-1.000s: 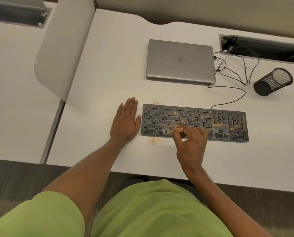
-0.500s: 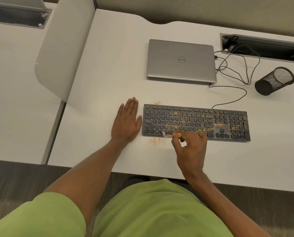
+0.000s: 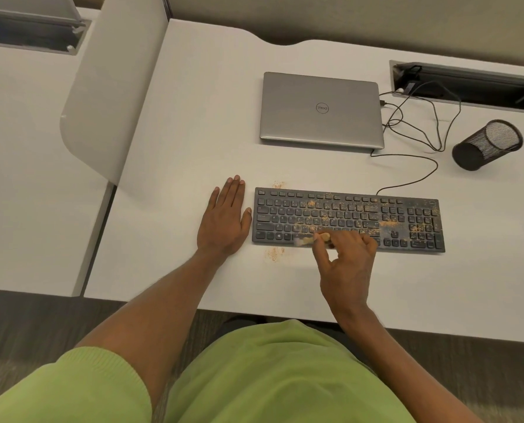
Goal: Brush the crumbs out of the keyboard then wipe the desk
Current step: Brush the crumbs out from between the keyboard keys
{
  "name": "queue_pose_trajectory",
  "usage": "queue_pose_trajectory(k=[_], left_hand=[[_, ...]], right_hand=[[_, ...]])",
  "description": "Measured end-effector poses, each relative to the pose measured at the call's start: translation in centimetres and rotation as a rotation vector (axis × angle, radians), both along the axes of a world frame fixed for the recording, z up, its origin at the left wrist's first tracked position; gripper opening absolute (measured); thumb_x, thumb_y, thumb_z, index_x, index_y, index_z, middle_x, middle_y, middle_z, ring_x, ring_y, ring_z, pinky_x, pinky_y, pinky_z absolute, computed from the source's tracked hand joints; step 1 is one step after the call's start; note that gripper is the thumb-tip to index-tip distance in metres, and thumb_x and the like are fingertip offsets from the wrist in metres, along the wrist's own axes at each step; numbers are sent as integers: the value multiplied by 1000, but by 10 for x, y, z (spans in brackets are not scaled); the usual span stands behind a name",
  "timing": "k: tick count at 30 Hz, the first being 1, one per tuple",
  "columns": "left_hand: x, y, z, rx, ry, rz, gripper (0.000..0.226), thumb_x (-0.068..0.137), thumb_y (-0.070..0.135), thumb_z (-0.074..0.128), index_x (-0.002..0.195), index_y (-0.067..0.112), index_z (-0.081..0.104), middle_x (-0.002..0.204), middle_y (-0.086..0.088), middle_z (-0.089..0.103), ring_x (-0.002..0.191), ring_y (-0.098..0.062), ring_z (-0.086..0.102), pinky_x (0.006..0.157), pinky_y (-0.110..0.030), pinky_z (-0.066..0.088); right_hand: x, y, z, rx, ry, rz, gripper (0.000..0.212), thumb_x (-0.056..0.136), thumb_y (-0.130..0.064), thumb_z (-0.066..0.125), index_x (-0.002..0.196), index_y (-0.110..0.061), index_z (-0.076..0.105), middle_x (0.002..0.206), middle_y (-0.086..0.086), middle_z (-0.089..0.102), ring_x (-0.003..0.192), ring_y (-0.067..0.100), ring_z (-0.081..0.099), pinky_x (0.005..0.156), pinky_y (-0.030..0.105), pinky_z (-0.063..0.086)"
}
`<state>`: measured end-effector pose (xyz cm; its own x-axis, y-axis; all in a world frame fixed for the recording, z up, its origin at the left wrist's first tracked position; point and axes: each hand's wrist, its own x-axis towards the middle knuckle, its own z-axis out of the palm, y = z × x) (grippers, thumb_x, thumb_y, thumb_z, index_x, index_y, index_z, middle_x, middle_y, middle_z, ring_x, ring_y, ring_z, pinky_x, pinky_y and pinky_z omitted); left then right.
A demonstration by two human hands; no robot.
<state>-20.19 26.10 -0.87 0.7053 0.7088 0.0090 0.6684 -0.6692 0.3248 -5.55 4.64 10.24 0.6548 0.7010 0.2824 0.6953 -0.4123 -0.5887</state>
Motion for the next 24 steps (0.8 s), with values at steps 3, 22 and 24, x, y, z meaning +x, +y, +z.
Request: queue_pose_trajectory(k=[3,22,24], left_hand=[[0,0,0,-2,3,1,69,110,41,28,171,12,14,179,-4,13,166,-15,6,135,-41,7],[1,-1,0,-3,11,10,69,111,41,27,172,13,13,179,-2,11,166,-13,4,135,-39,4],[1,-1,1,-7,11,12,69,111,41,28,172,13,12,180,-2,10,166,-13,4,135,-38,3]], right_hand=[[10,10,5,45,21,29,6,101,-18,68,104,-20,73,98,-8,70,95,16,60,98,45,31],[33,22,9,-83,-31,36,16,96,-10,69,100,-25,73,99,-13,70,100,18,56,99,46,25],[29,25,11,-36,6,79,17,95,-10,70,100,-25,75,99,-14,71,100,14,55,97,43,24]])
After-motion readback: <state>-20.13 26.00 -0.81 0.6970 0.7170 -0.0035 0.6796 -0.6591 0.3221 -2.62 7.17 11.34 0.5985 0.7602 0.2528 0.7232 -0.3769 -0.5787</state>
